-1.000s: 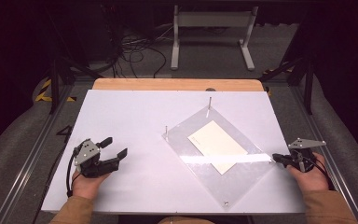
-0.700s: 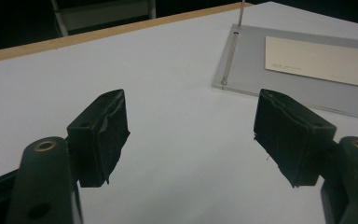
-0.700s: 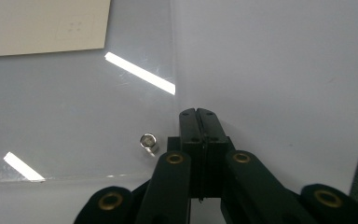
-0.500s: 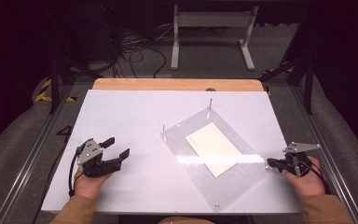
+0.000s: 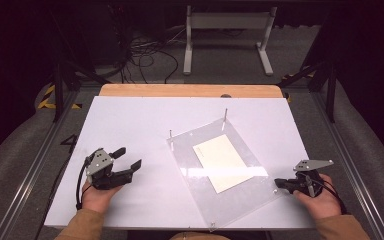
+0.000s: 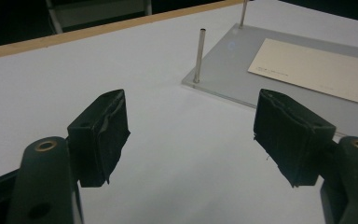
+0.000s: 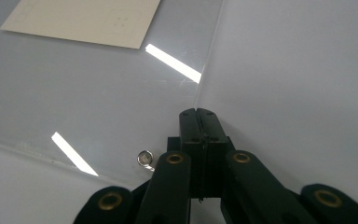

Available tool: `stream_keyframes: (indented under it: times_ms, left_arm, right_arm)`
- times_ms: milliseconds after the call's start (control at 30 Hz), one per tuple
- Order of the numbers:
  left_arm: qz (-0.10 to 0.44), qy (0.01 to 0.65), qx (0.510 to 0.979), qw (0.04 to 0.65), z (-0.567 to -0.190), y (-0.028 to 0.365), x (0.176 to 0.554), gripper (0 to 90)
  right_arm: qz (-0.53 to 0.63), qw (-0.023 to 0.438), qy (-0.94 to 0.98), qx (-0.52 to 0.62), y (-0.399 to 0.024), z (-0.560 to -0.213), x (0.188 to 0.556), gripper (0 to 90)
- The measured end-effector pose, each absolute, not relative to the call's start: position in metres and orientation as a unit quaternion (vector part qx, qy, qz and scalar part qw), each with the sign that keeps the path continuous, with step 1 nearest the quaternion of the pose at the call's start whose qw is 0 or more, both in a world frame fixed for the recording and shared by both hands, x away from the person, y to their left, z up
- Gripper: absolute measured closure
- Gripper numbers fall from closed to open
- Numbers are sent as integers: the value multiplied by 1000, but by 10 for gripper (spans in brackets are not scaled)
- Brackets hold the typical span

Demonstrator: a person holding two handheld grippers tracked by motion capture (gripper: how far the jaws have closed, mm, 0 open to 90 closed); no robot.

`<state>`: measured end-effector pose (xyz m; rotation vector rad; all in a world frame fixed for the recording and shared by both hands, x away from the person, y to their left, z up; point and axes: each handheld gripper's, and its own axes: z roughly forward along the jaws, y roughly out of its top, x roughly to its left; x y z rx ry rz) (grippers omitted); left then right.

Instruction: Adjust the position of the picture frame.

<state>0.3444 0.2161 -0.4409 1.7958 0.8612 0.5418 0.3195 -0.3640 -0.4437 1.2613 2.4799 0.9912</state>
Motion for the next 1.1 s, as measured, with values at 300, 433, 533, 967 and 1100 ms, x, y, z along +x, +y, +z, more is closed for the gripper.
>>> stream_keyframes:
  times_ms: [300, 433, 533, 967, 1100]
  left_arm:
    - [225, 358, 748, 512, -441, 215, 345, 265]
    - [224, 358, 748, 512, -441, 215, 345, 265]
    - [224, 358, 748, 512, -441, 216, 345, 265]
    - [223, 361, 748, 511, -442, 216, 346, 265]
    - [226, 360, 747, 511, -442, 215, 347, 265]
  right_arm:
    - [343, 60, 851, 392, -338, -446, 310, 899]
    - [348, 44, 855, 382, -330, -447, 307, 899]
    - [350, 33, 860, 370, -321, -448, 305, 899]
    - [360, -9, 877, 319, -289, -450, 300, 898]
    - [361, -19, 879, 311, -282, -451, 300, 898]
